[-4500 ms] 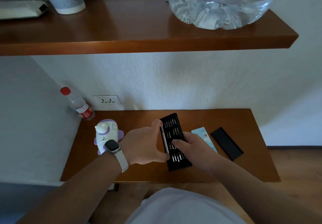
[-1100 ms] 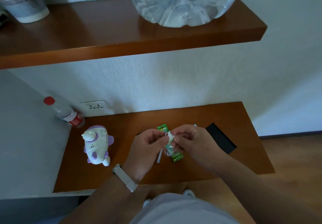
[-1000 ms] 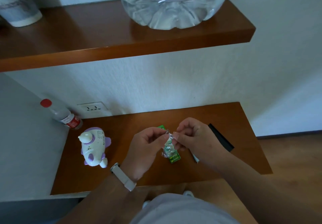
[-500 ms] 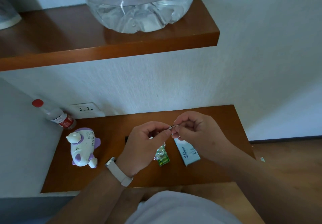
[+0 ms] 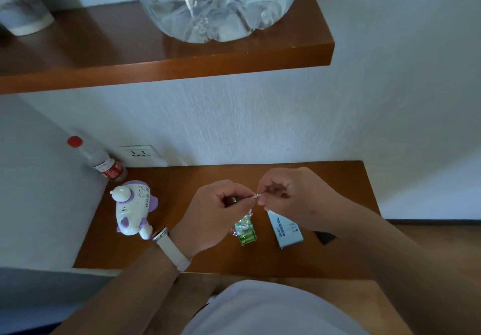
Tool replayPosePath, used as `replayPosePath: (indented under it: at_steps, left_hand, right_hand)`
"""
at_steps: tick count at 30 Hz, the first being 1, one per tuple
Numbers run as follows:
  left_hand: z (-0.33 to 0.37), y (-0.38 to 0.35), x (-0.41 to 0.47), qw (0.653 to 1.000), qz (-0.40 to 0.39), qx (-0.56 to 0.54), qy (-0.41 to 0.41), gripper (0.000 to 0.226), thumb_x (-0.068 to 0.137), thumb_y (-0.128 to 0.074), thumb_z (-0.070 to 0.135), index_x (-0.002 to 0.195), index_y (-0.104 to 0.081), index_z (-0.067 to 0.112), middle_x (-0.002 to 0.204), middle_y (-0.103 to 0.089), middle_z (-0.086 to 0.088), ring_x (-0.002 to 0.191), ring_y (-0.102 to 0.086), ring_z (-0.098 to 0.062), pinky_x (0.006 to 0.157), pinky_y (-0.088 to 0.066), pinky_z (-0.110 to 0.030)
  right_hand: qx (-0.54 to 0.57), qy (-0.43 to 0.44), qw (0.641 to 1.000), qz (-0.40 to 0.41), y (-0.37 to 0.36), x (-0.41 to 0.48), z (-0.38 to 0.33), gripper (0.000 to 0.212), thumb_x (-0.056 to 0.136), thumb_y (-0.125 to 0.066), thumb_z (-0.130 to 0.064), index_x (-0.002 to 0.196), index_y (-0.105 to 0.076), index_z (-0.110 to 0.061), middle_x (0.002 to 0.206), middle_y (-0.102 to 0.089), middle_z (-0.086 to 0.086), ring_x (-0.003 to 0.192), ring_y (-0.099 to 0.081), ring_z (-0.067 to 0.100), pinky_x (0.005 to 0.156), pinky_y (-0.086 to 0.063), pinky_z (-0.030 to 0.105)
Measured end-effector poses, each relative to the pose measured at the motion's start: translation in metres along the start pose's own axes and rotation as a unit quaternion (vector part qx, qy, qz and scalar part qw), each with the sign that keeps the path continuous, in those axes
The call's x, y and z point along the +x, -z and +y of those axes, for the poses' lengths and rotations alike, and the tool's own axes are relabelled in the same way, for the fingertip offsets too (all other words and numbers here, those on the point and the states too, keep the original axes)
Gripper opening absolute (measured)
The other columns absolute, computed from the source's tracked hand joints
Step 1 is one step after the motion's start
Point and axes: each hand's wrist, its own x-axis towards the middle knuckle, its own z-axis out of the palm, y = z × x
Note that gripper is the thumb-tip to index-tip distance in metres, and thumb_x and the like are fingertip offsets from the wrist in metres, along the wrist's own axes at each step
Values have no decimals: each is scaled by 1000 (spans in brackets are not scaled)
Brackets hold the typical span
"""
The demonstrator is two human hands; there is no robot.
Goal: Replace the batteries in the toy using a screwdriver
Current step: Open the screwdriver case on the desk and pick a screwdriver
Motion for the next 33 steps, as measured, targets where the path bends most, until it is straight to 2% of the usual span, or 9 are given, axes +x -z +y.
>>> replayPosePath:
  at_steps: [2, 5, 8, 11, 16, 21, 25, 28, 33]
  left_hand:
    - [0, 2, 1, 999, -17, -27, 20, 25, 90, -71, 19, 84, -72, 43, 77, -69, 14, 69, -60, -9, 64, -47, -16]
    - [0, 5, 2, 990, -40, -120, 61, 24, 91, -70, 17, 81, -78, 38, 68, -68, 9, 61, -56, -10, 62, -46, -29]
    - [2, 7, 1, 985, -41, -153, 64, 29, 91, -69, 14, 82, -78, 40, 64, -65, 9, 60, -52, -11, 63, -43, -36]
    - [2, 8, -1, 986, -34, -153, 52, 32, 91, -69, 12, 81, -77, 41, 66, -67, 8, 61, -54, -12, 63, -45, -34]
    - [2, 14, -5, 981, -50, -179, 54, 33, 93, -67, 12, 76, -78, 39, 65, -66, 7, 57, -53, -7, 57, -43, -20]
    - [-1, 8, -8, 988, -20, -148, 46, 29, 91, -70, 12, 79, -76, 38, 64, -64, 7, 60, -53, -14, 61, -46, -34]
    - [0, 2, -10, 991, -5, -126, 36, 31, 90, -69, 15, 81, -75, 44, 68, -66, 9, 62, -56, -13, 62, -48, -31]
    - [0, -1, -11, 990, 2, -135, 40, 29, 90, -69, 14, 81, -76, 41, 67, -66, 8, 62, -55, -13, 62, -48, -28]
    - [-2, -7, -13, 987, 17, -151, 57, 23, 91, -68, 12, 82, -75, 32, 69, -68, 5, 62, -59, -11, 61, -50, -22]
  right_hand:
    - [-6, 16, 1000, -9, 2, 2, -1, 13, 92, -65, -23, 82, -63, -32, 66, -59, -18, 64, -58, -6, 56, -40, 7]
    - [-5, 33, 999, -13, 3, 4, 0, 11, 92, -64, -25, 83, -65, -32, 70, -64, -13, 65, -60, 4, 58, -43, 10]
    - [14, 34, 999, -18, 5, 6, -2, 18, 92, -64, -24, 80, -62, -38, 74, -68, -16, 71, -65, 1, 61, -46, 10]
    - [36, 29, 998, -31, 5, 6, -3, 15, 93, -62, -24, 82, -63, -34, 82, -72, -12, 80, -69, 4, 70, -54, 16]
    - [27, 58, 997, -41, 2, 5, -6, 15, 94, -60, -21, 86, -62, -33, 81, -70, -14, 81, -67, 1, 73, -54, 17]
    - [50, 41, 997, -33, -3, 3, -5, 15, 94, -62, -22, 87, -58, -35, 84, -73, -13, 82, -69, 3, 75, -57, 24]
    - [109, 8, 993, -34, -4, -2, 0, 12, 91, -66, -21, 92, -57, -29, 83, -74, -14, 82, -71, 8, 81, -58, 32]
    - [144, -5, 989, -13, -4, -6, 5, 11, 89, -68, -17, 91, -60, -24, 83, -75, -6, 79, -71, 17, 82, -58, 40]
    - [159, -2, 987, 5, -7, -9, 11, 7, 89, -67, -14, 88, -62, -20, 80, -73, 3, 77, -70, 21, 79, -59, 42]
